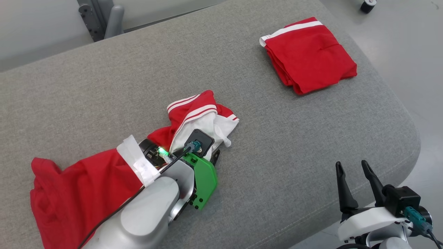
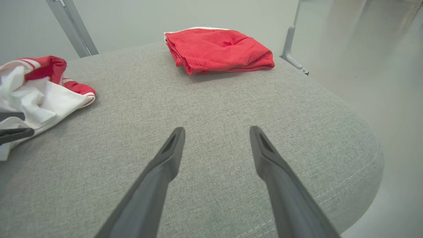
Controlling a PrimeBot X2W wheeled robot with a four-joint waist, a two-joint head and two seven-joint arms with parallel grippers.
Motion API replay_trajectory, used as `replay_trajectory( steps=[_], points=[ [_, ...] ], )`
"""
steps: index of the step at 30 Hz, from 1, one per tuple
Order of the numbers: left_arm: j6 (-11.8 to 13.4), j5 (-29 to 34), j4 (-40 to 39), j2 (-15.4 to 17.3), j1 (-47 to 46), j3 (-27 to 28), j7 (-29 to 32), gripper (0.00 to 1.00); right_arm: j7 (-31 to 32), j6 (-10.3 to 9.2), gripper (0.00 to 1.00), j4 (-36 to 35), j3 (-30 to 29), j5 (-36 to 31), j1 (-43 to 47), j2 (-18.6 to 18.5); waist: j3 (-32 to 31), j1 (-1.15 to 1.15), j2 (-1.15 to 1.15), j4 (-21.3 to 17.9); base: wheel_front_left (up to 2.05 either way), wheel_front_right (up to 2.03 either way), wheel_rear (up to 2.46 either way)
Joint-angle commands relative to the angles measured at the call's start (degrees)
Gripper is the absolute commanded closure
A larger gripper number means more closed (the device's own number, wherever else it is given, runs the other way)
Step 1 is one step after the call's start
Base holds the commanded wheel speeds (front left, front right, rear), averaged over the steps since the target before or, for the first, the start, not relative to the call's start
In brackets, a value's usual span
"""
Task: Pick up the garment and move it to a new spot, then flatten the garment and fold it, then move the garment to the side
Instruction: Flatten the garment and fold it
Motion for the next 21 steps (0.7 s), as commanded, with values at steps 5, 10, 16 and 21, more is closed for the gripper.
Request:
replay_trajectory(
  steps=[5,10,16,21],
  points=[
    [-0.29,-0.81,-1.14,0.11,-0.10,0.04,-0.16,1.00,0.00,-0.09,0.00,0.22,-0.42,-0.23,0.19,-0.13,-0.68,0.00,0.66,1.11,0.00,0.00,0.00],
    [-0.43,-1.50,-2.34,0.53,0.71,0.00,-0.52,1.00,0.00,-0.09,0.00,0.27,-0.58,-0.64,0.12,-0.13,-1.18,0.00,0.66,1.50,0.00,0.00,0.00],
    [-2.56,-3.38,-11.28,-1.41,1.97,-0.55,-2.60,1.00,0.00,-0.09,0.00,0.12,-0.89,-0.81,0.76,-0.13,-1.41,0.00,0.66,1.62,0.00,0.00,0.00],
    [-4.44,-6.20,-18.52,-3.15,5.64,-3.53,-1.09,1.00,0.00,-0.09,0.00,0.23,-1.09,-0.57,0.66,-0.13,-0.91,0.00,0.66,1.72,0.00,0.00,0.00]
  ],
)
